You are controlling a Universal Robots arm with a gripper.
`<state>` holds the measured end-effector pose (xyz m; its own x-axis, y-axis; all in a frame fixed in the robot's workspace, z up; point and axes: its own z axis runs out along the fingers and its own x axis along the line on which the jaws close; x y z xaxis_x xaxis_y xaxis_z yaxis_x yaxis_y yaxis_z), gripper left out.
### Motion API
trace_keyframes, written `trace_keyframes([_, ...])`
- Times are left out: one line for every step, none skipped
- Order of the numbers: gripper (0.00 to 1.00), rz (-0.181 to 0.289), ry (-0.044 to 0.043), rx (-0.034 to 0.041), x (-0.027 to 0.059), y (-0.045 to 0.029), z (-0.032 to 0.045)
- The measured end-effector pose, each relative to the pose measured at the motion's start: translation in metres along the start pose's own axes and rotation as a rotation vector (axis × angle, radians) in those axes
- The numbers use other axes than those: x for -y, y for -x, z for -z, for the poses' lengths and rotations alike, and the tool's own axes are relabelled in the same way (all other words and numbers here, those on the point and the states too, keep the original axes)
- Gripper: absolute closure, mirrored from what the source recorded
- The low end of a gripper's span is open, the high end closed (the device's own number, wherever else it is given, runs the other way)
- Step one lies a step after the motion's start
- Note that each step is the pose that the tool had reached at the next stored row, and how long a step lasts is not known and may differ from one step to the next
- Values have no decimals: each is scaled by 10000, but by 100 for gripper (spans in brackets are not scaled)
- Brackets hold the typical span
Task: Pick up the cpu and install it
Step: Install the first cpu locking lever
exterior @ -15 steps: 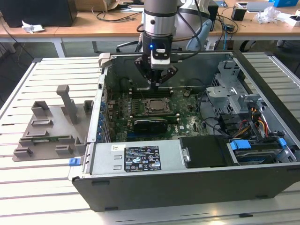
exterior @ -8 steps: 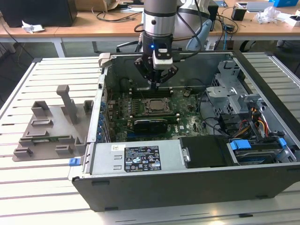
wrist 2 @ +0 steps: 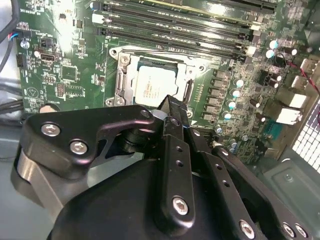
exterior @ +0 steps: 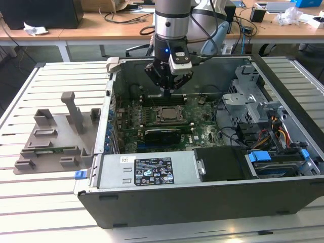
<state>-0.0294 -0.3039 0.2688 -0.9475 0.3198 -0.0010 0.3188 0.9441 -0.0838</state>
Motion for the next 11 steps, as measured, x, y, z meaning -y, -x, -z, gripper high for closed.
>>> trace_keyframes([89, 117, 1, 10, 0, 0, 0])
trace_keyframes([89, 192, 1, 16, 0, 0, 0])
trace_keyframes([89, 323, 1, 27, 0, 0, 0])
trace_keyframes([89, 405, 2, 35, 0, 0, 0])
trace_keyframes([89, 476, 1, 40, 0, 0, 0])
trace_keyframes([89, 665, 2, 56, 0, 0, -1])
trace_keyframes([89, 777, 1, 66, 0, 1, 0])
trace_keyframes([89, 841, 2, 71, 0, 1, 0])
trace_keyframes([89, 913, 2, 77, 0, 1, 0])
trace_keyframes([89, 987, 2, 84, -1, 1, 0])
trace_keyframes([89, 1050, 2, 89, -1, 1, 0])
